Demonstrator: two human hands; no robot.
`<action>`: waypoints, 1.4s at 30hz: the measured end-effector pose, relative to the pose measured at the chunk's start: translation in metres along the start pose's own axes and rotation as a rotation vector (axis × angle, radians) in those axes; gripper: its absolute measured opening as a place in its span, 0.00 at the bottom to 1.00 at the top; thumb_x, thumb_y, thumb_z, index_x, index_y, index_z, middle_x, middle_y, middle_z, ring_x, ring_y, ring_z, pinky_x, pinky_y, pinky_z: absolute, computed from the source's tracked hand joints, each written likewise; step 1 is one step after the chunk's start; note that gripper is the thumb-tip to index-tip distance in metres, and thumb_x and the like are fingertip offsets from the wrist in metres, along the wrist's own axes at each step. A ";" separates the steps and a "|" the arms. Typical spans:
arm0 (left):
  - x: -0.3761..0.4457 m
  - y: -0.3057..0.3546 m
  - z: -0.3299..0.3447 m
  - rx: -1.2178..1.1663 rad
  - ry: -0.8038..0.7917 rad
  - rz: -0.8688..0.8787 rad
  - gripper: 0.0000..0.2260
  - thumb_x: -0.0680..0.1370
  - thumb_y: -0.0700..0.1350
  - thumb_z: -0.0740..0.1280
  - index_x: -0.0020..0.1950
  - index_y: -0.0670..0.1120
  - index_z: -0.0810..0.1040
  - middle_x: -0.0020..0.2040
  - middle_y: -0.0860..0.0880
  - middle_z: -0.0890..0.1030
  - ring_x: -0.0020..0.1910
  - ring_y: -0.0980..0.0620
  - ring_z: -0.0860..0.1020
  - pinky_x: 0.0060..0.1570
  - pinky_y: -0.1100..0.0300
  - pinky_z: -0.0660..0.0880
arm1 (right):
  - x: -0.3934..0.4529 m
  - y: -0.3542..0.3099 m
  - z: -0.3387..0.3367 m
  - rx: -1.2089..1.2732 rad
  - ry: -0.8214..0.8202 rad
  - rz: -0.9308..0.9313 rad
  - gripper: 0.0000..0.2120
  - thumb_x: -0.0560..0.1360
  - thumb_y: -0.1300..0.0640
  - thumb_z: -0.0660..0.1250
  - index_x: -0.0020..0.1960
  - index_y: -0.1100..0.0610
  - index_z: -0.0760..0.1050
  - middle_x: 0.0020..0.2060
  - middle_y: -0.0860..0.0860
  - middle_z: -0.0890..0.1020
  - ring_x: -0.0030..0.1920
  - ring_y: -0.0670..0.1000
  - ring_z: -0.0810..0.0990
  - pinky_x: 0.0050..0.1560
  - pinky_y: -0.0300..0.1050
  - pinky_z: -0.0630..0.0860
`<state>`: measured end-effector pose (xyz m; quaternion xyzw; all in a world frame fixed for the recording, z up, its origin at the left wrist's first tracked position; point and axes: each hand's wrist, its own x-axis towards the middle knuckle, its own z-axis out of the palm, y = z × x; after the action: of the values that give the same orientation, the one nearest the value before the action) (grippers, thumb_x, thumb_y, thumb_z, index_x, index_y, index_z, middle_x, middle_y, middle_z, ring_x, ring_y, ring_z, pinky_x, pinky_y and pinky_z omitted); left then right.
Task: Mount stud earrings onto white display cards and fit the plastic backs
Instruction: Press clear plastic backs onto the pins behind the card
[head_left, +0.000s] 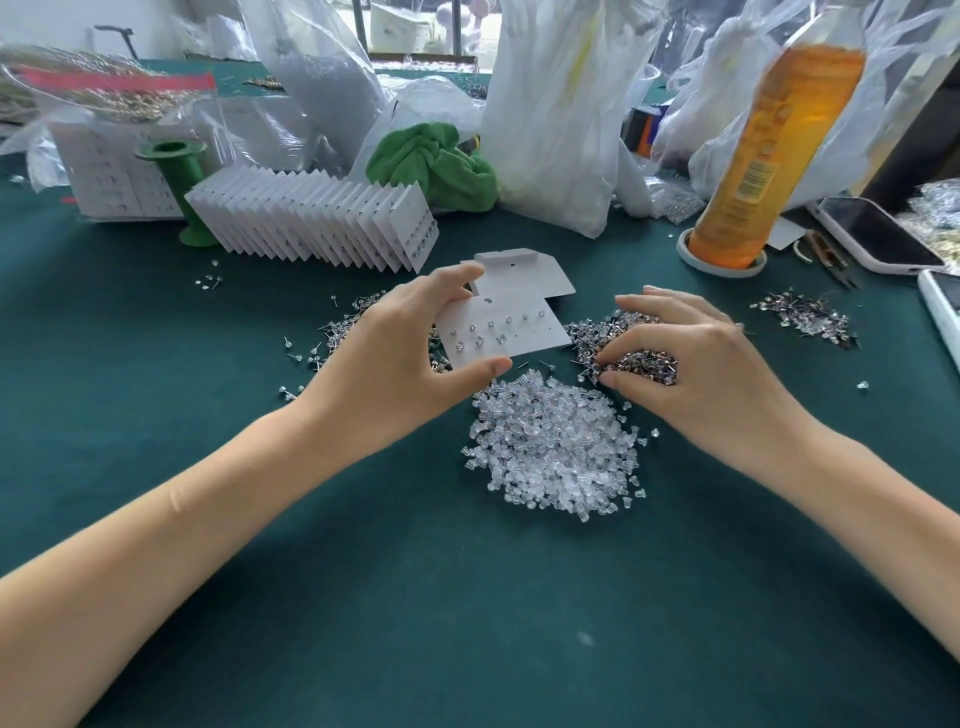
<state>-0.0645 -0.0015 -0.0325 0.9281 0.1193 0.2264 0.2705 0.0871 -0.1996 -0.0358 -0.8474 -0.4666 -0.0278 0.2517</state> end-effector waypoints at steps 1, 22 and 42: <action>0.000 0.000 0.000 0.001 0.000 0.003 0.33 0.69 0.58 0.71 0.71 0.53 0.66 0.59 0.57 0.75 0.58 0.62 0.72 0.58 0.75 0.62 | 0.000 0.000 0.000 -0.004 -0.002 -0.002 0.05 0.71 0.54 0.75 0.47 0.50 0.83 0.65 0.50 0.76 0.71 0.52 0.67 0.71 0.54 0.61; -0.001 0.000 0.004 0.009 -0.040 0.010 0.33 0.68 0.61 0.70 0.71 0.54 0.66 0.60 0.56 0.76 0.57 0.65 0.70 0.57 0.74 0.63 | 0.000 -0.001 0.002 -0.044 0.053 -0.051 0.02 0.70 0.57 0.75 0.43 0.53 0.84 0.54 0.49 0.82 0.60 0.55 0.74 0.63 0.56 0.67; -0.006 0.006 0.004 0.019 -0.087 0.062 0.32 0.69 0.61 0.69 0.71 0.54 0.66 0.61 0.55 0.76 0.57 0.63 0.70 0.55 0.80 0.58 | -0.004 -0.010 -0.016 0.011 0.151 -0.047 0.07 0.72 0.65 0.73 0.48 0.56 0.83 0.39 0.46 0.80 0.48 0.52 0.79 0.55 0.47 0.72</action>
<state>-0.0672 -0.0103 -0.0343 0.9428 0.0808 0.1931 0.2594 0.0793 -0.2053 -0.0192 -0.8303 -0.4662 -0.0948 0.2903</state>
